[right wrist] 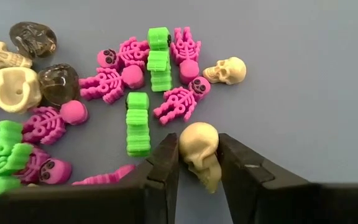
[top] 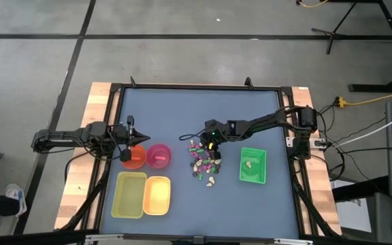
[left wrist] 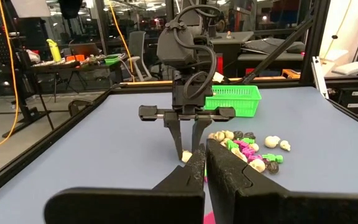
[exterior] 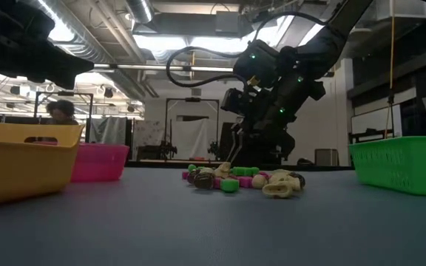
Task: Sort Halloween decoration
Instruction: Put the white skull toy into the green bin, then put the green skeleton toy into the red bowl
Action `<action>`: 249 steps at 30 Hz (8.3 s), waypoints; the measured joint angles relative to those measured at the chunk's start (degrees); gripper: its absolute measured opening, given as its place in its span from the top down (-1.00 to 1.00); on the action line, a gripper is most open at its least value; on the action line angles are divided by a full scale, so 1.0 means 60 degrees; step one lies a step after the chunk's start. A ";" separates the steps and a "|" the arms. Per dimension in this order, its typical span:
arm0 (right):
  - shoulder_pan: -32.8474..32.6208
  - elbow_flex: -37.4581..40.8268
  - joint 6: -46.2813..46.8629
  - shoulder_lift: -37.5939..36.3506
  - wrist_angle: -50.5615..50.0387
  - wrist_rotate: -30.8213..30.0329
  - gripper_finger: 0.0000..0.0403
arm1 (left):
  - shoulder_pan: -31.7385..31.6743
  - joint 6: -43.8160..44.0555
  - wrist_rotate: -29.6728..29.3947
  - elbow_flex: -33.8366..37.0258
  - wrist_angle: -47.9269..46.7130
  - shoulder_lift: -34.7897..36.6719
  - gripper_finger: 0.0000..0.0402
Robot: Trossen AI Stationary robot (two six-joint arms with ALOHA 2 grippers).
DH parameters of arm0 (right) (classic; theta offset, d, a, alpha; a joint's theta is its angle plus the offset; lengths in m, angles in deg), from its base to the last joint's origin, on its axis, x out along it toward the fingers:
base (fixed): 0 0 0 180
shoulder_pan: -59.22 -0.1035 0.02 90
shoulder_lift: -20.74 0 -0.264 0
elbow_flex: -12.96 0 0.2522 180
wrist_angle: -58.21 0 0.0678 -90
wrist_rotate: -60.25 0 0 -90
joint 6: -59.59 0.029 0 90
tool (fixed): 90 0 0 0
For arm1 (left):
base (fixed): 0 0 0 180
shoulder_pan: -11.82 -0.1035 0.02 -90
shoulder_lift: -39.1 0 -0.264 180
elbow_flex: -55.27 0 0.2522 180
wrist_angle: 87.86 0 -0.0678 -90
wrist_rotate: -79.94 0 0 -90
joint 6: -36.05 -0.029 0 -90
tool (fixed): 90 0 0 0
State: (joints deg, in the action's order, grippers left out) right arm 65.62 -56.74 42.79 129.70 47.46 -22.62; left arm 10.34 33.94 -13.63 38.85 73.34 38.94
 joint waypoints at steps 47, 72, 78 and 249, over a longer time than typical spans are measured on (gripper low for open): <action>-0.1460 -0.5581 0.1829 -0.0029 -1.5499 0.0777 0.62 | -0.0003 0.0007 0.0003 0.0000 -0.0004 -0.0001 1.00; -0.2439 -0.4306 0.2116 -0.0025 -1.5504 0.1499 0.10 | 0.0000 0.0029 -0.0001 0.0000 0.0000 -0.0001 1.00; -0.2439 -0.4306 0.2231 -0.0026 -1.5500 0.1499 0.09 | -0.0001 0.0035 -0.0004 0.0000 0.0391 0.0003 1.00; -0.2443 0.1596 0.1492 -0.8677 -0.5588 -0.3098 0.09 | 0.0523 0.3274 0.0790 -0.7665 -0.5537 -1.2952 0.83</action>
State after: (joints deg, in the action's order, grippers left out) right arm 50.97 -47.17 51.74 77.64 13.93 -41.21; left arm 13.48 53.59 -8.89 -7.14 40.12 -38.78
